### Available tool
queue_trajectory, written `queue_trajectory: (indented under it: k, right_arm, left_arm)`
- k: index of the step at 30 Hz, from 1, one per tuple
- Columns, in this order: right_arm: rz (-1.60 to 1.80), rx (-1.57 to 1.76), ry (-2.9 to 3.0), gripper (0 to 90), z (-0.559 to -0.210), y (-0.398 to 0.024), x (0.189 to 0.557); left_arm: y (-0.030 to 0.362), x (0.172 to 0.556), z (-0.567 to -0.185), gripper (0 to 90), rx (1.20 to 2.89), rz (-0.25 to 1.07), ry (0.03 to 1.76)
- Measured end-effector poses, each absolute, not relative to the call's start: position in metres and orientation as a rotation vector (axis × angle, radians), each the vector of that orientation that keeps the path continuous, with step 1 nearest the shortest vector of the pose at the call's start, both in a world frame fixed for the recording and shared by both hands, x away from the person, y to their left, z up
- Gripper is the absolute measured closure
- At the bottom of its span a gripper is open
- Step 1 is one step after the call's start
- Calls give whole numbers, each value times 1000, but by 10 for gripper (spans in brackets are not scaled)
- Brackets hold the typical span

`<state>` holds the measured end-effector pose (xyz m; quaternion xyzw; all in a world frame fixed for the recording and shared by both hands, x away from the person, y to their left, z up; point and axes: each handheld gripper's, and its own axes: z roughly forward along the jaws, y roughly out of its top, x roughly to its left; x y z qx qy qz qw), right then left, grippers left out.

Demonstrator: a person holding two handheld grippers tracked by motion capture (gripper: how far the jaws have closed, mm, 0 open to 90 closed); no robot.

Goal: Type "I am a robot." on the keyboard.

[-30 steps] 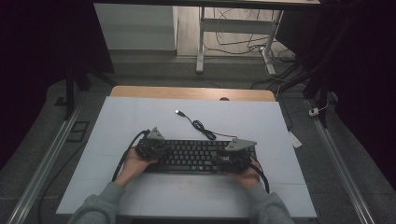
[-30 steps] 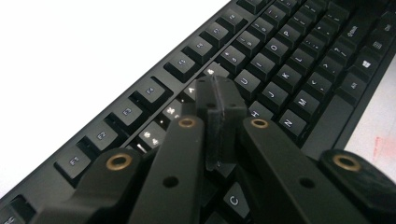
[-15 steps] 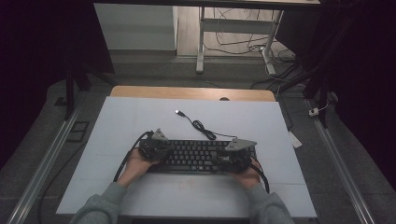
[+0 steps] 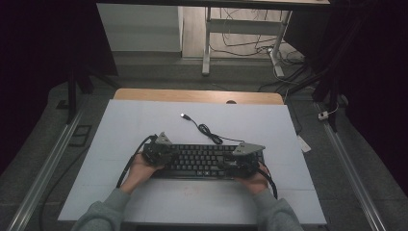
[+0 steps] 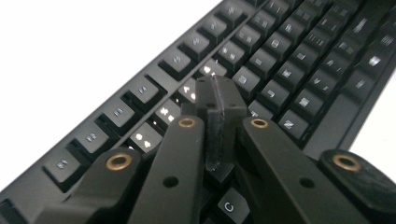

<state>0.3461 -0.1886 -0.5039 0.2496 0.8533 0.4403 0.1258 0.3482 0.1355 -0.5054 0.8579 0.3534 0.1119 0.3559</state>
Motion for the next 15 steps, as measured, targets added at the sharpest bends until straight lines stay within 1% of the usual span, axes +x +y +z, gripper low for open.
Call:
queue_trajectory:
  k: [5, 7, 9, 13, 15]
  right_arm:
    - [1264, 725, 2494, 501, -505, -189, 347]
    - [1266, 725, 2495, 501, -505, -188, 347]
    - [1265, 724, 2496, 500, -505, -188, 347]
    - [1266, 722, 2496, 498, -505, -188, 347]
    - [1265, 723, 2497, 498, -505, -188, 347]
  left_arm:
    - [150, 343, -492, 880, 2148, 307, 925]
    - [158, 341, -488, 824, 2107, 300, 939]
    - [164, 339, -484, 742, 2073, 302, 956]
    - [174, 335, -477, 530, 2024, 314, 992]
    - [177, 333, -475, 458, 2020, 313, 1001]
